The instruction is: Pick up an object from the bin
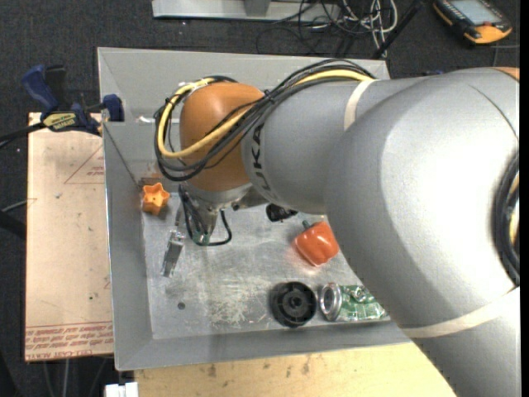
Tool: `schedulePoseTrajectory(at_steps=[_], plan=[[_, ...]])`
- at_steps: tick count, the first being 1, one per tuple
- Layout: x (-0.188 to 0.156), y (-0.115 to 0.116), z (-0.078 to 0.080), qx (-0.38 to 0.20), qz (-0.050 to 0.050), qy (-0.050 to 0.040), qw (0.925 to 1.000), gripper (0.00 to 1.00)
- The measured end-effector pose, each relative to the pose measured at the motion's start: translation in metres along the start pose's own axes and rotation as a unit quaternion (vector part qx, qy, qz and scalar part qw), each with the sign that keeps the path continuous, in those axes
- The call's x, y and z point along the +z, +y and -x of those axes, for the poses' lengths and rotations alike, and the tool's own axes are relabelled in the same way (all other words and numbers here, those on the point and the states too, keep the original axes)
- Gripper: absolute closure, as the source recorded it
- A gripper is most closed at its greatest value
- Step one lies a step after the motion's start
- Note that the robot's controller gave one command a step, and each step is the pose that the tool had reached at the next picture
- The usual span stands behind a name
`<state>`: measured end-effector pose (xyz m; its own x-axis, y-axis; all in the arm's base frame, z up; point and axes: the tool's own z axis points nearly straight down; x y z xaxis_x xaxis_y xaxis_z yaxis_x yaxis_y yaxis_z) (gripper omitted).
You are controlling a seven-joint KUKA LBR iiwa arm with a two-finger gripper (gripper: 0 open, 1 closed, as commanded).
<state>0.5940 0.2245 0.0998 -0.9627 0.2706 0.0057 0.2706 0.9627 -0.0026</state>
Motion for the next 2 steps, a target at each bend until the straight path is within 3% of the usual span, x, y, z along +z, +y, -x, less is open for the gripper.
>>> schedulePoseTrajectory(at_steps=[1,2], plan=[[-0.018,0.015,0.035,-0.083,0.002,-0.0037,0.9965,0.0],[-0.019,0.02,0.048,-0.108,0.004,-0.0076,0.9941,0.0]])
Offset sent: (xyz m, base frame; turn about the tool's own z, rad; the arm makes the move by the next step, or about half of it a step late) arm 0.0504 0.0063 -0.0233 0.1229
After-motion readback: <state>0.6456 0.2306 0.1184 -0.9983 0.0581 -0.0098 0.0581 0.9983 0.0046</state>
